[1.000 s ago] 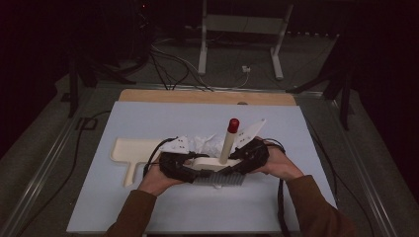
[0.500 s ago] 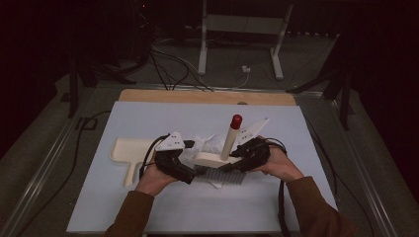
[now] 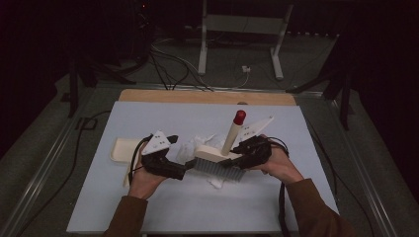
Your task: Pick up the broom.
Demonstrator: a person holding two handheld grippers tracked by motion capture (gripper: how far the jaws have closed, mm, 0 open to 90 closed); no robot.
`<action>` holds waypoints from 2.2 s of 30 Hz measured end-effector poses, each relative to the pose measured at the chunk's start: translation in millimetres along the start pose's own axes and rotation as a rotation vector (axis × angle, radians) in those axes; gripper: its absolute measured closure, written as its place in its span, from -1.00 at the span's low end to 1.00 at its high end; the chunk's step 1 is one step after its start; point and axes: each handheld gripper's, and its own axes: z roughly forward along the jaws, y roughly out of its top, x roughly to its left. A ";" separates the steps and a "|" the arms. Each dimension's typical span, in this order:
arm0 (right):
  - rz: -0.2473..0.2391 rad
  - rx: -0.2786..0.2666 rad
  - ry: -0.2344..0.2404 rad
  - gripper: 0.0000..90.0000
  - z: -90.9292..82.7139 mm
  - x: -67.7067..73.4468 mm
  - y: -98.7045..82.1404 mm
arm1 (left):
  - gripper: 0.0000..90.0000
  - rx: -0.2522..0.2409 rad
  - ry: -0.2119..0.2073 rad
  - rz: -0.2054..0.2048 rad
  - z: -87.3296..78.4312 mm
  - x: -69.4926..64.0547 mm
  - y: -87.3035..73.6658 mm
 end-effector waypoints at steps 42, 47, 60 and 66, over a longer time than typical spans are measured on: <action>0.465 0.072 -0.870 0.49 -6.1 -46.7 -42.0 | -0.97 -0.010 0.498 -0.148 -83.9 36.8 -93.7; 0.502 0.093 -0.927 0.49 -5.4 -53.9 -49.6 | -0.97 -0.013 0.515 -0.157 -85.8 37.3 -97.0; 0.536 0.136 -0.968 0.49 15.1 -58.6 -52.5 | -0.97 -0.005 0.515 -0.148 -82.9 34.7 -97.4; 0.521 0.131 -0.948 0.49 25.0 -49.7 -48.9 | -0.97 0.000 0.507 -0.146 -81.2 33.6 -97.8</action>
